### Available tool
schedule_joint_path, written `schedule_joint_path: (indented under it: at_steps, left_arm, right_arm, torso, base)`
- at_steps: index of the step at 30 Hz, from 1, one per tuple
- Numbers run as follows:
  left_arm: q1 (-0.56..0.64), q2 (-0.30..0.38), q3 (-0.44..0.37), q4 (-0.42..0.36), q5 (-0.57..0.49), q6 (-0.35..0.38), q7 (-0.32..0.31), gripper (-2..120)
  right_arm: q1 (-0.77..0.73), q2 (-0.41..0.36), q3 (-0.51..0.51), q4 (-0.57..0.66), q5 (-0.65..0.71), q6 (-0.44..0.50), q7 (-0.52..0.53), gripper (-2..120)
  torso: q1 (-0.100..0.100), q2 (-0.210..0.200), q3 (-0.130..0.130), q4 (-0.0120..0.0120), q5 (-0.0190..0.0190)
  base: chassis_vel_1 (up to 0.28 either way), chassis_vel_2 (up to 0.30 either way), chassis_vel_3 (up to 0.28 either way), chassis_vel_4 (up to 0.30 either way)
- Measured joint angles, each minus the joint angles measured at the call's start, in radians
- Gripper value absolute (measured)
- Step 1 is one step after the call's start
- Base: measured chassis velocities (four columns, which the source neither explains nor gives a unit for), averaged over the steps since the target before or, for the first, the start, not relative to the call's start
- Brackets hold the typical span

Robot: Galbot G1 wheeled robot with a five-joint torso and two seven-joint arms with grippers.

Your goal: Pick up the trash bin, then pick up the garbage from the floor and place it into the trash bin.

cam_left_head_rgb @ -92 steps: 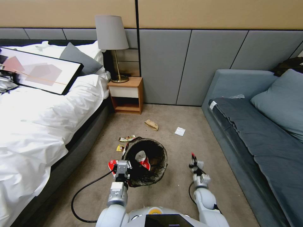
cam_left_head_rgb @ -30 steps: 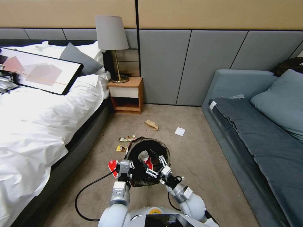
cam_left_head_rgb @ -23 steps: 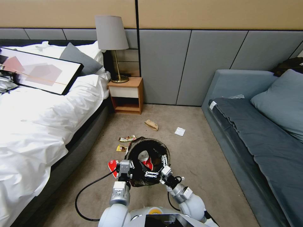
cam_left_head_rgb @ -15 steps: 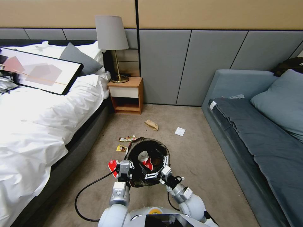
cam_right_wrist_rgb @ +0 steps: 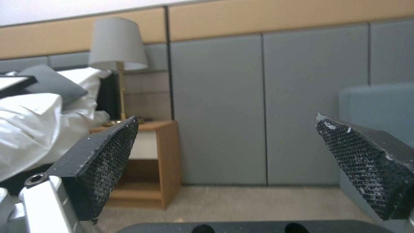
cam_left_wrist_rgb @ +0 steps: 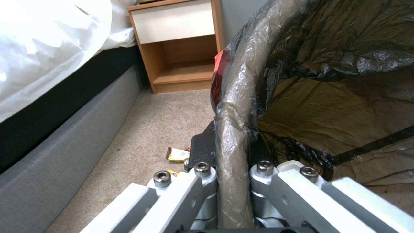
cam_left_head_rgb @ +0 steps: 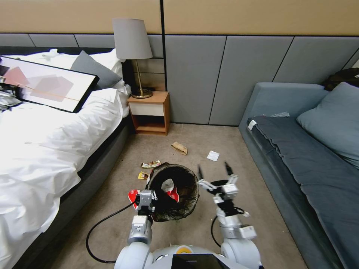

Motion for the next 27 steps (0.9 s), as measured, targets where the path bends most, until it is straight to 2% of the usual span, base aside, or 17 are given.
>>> schedule_joint_path:
  at_steps: [8,27]
  left_arm:
    - [0.003,0.000,-0.003,-0.006,-0.002,0.000,-0.001,1]
    - [0.001,-0.005,-0.004,-0.005,0.001,0.000,-0.002,1]
  right_arm:
    - [-0.018,-0.002,0.046,-0.053,0.026,0.067,0.012,100]
    - [0.002,-0.003,0.068,-0.073,0.032,0.065,0.001,100]
  torso:
    - [0.000,0.000,0.000,0.0000,0.0000]
    - [0.000,0.000,0.000,0.0000,0.0000]
  base:
    - [0.000,0.000,0.000,0.000]
    - [0.000,0.000,0.000,0.000]
